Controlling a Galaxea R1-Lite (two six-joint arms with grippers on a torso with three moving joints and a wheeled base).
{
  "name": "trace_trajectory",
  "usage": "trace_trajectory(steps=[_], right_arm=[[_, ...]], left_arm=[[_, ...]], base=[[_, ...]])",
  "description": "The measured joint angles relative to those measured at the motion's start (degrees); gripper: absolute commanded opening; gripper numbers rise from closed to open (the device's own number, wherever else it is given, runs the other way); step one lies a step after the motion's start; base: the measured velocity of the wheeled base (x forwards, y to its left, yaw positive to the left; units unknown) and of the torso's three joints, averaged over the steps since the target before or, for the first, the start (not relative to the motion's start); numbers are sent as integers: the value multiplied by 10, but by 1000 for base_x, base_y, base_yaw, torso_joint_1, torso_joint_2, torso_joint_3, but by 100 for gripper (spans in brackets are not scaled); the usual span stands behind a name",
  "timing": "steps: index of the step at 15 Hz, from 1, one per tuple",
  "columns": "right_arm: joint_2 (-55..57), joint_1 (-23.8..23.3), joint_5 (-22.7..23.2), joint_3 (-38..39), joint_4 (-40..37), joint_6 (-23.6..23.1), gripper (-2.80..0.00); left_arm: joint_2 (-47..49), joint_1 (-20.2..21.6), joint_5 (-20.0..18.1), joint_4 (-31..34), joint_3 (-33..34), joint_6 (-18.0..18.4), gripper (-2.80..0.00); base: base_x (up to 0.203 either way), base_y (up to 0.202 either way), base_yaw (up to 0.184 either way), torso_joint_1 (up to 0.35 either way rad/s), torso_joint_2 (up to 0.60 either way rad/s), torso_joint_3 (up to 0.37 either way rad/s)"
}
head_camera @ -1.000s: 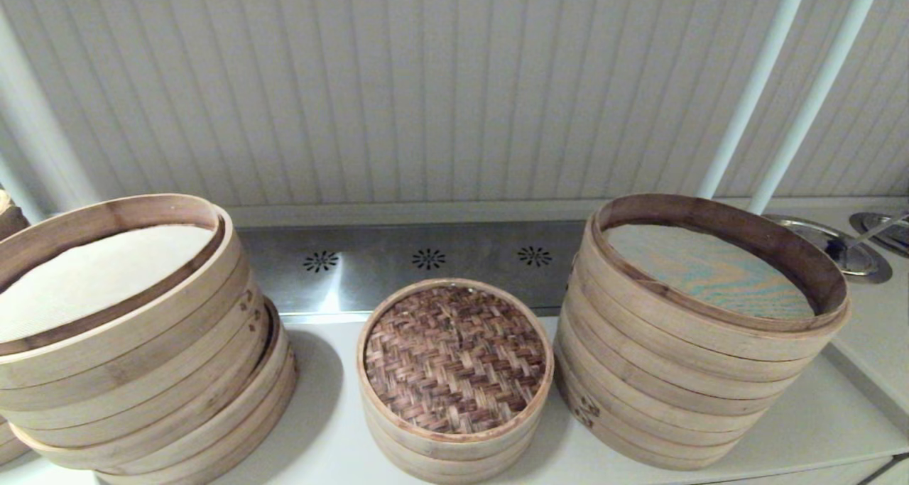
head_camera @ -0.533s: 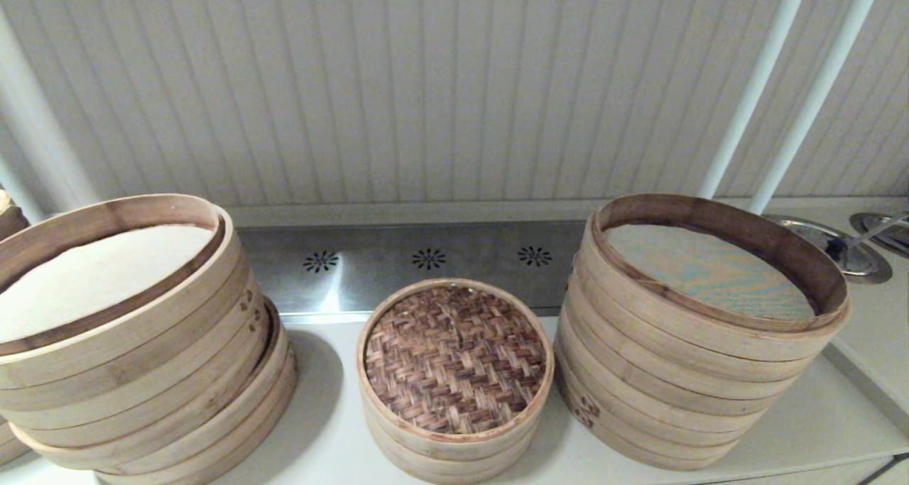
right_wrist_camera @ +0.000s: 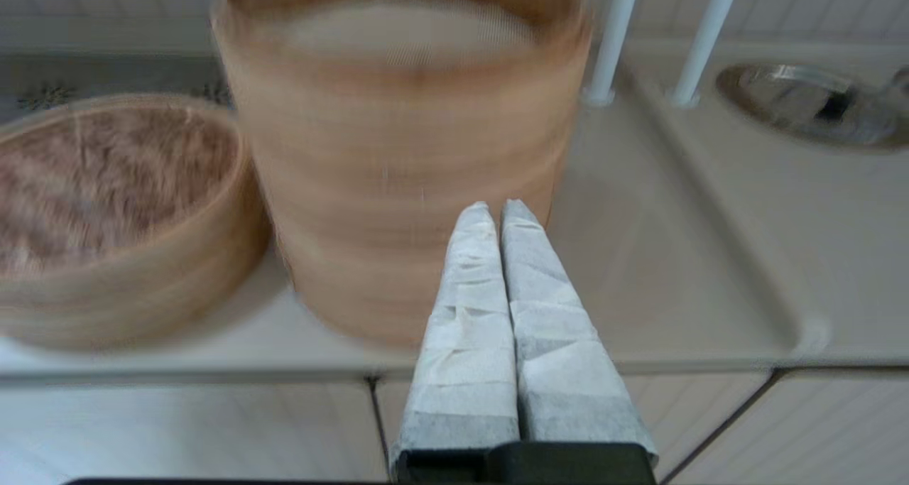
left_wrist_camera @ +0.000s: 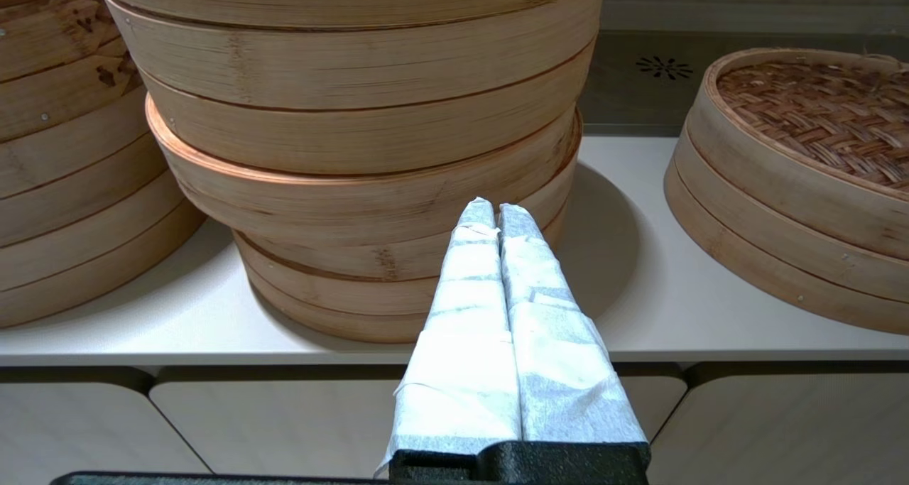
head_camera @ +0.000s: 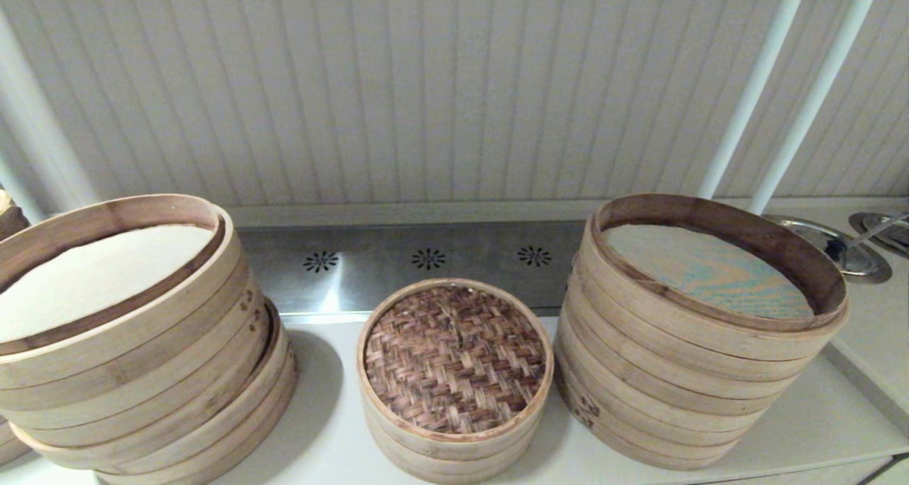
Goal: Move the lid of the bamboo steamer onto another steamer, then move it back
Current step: Pick up the steamer
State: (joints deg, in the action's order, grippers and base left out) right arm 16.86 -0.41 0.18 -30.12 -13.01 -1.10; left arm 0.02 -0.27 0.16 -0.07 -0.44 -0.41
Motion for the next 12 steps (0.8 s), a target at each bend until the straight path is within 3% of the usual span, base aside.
trace_trajectory(steps=[3, 5, 10, 12], right_arm=[[133, -7, 8, -122, 0, 1, -280], [229, 17, 10, -212, -1, 25, -280], [434, 207, -38, -364, 6, 108, -280], [500, 255, -54, -403, 9, 119, -280]], left_arm=[[0, 0, 0, 0, 0, 0, -280], [0, 0, 0, 0, 0, 0, -280], [0, 0, 0, 0, 0, 0, -280], [0, 0, 0, 0, 0, 0, -280]], base=[[0, 0, 0, 0, 0, 0], [0, 0, 0, 0, 0, 0], [0, 0, 0, 0, 0, 0], [0, 0, 0, 0, 0, 0]])
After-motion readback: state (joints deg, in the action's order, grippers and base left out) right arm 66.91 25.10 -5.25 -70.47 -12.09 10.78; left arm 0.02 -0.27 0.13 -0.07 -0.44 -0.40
